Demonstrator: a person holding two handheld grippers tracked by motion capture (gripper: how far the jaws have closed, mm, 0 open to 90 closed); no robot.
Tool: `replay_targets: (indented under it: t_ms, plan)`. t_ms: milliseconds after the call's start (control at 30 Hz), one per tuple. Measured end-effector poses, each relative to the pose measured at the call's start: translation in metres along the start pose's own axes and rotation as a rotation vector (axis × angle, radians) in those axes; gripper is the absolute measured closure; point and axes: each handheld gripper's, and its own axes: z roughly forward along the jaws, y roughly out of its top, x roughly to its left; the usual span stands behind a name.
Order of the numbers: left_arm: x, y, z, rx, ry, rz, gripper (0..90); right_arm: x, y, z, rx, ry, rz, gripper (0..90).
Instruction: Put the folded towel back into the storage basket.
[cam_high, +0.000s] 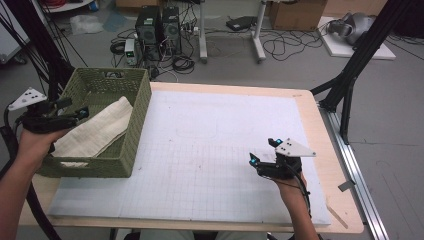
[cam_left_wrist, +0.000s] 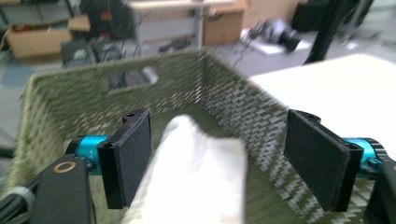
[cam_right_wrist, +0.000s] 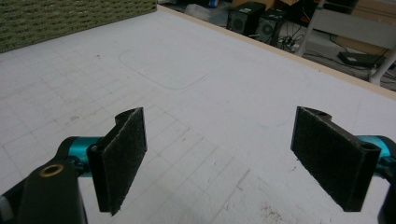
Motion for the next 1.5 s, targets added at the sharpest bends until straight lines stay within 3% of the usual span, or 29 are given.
replay_targets:
  t_ms: [133, 233, 333, 433, 667, 767, 967, 1133, 1200, 1267, 1400, 1500]
  plan:
    - [0.015, -0.004, 0.013, 0.064, 0.008, -0.02, 27.5, 0.0, -0.001, -0.003, 0.0, -0.007, -0.004, 17.8]
    - [0.023, -0.007, 0.019, 0.075, 0.006, -0.036, 28.9, -0.001, -0.001, -0.006, -0.012, -0.011, 0.0, 17.8]
    - [0.027, -0.012, 0.027, 0.117, 0.014, -0.035, 29.6, -0.002, -0.002, -0.007, -0.01, -0.016, 0.004, 17.8]
    - [0.031, -0.018, 0.037, 0.184, 0.03, -0.04, 30.1, -0.003, -0.003, -0.008, -0.01, -0.021, 0.004, 17.8]
    - [0.041, -0.031, 0.057, 0.395, 0.11, -0.037, 33.9, -0.003, -0.004, -0.011, -0.012, -0.032, 0.003, 17.9]
    - [0.046, -0.037, 0.06, 0.433, 0.104, -0.063, 38.2, -0.004, -0.004, -0.012, -0.015, -0.034, 0.007, 17.9]
    - [0.047, -0.043, 0.066, 0.53, 0.128, -0.047, 41.0, -0.004, -0.005, -0.012, -0.015, -0.03, -0.003, 18.0]
    - [0.046, -0.046, 0.067, 0.584, 0.127, -0.034, 52.4, -0.002, -0.004, -0.011, -0.011, -0.027, -0.005, 18.1]
    - [0.045, -0.045, 0.067, 0.59, 0.118, -0.03, 67.5, -0.002, -0.004, -0.011, -0.013, -0.026, -0.009, 18.1]
    - [0.042, -0.044, 0.066, 0.593, 0.11, 0.001, 83.9, -0.002, -0.004, -0.012, -0.017, -0.029, -0.008, 18.1]
    - [0.036, -0.038, 0.064, 0.575, 0.099, 0.056, 87.1, -0.003, -0.005, -0.012, -0.015, -0.03, 0.0, 18.1]
    - [0.021, -0.033, 0.063, 0.58, 0.075, 0.184, 87.1, -0.002, -0.004, -0.012, -0.019, -0.027, 0.001, 18.1]
